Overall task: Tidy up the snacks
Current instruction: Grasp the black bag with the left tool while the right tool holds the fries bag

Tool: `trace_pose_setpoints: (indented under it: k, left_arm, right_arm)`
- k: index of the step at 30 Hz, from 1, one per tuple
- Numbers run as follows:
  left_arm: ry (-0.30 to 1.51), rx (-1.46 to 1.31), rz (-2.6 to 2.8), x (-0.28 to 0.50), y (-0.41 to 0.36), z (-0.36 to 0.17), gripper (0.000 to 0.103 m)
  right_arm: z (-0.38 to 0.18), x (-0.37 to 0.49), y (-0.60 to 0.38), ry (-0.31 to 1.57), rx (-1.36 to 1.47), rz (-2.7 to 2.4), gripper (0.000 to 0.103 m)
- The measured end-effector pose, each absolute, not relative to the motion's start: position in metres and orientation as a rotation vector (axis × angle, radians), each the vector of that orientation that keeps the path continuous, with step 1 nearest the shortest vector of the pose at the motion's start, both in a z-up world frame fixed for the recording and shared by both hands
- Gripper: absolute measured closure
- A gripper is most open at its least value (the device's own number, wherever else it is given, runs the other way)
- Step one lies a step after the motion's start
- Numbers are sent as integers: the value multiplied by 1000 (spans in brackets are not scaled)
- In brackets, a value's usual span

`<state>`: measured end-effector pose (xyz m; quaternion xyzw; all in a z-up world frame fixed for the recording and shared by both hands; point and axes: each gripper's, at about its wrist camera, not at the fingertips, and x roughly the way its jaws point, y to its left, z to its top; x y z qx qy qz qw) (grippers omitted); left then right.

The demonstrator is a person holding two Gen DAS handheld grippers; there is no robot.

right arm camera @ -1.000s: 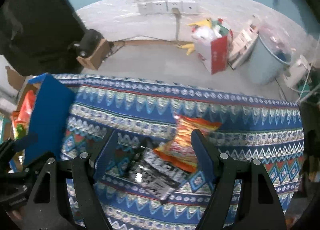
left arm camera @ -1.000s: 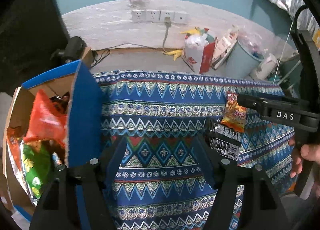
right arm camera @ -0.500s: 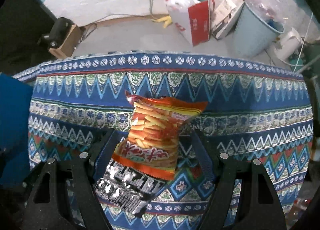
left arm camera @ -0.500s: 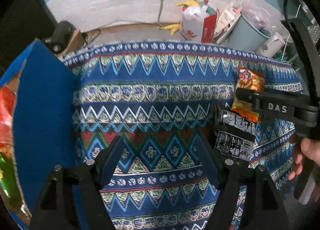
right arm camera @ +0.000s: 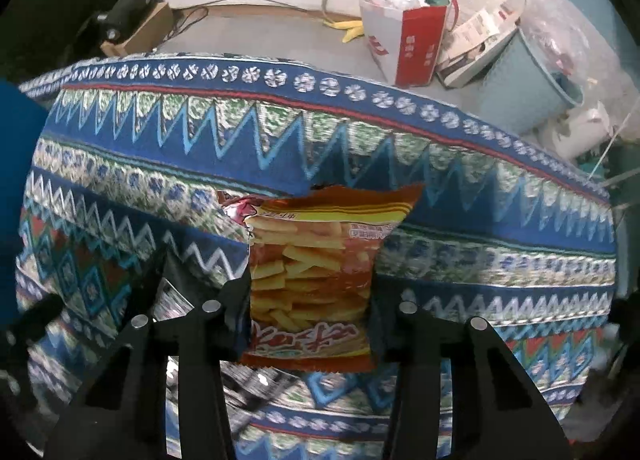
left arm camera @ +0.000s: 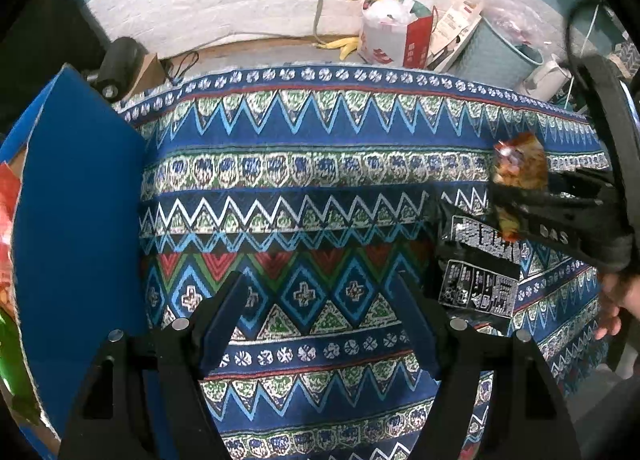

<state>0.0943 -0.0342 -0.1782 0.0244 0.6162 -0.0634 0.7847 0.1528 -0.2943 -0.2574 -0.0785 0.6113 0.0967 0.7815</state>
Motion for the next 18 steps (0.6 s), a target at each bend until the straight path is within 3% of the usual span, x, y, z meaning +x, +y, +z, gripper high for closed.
trace_pose_setpoints:
  k: [8,18]
  left_arm:
    - [1391,-33,-114,90,-19,-185,27]
    - [1427,-59,-166,71,-40,-179,25]
  right_arm:
    - [-268,109,-292,1386,-223,255,60]
    - [-268,58,-292,1415,-72,307,60]
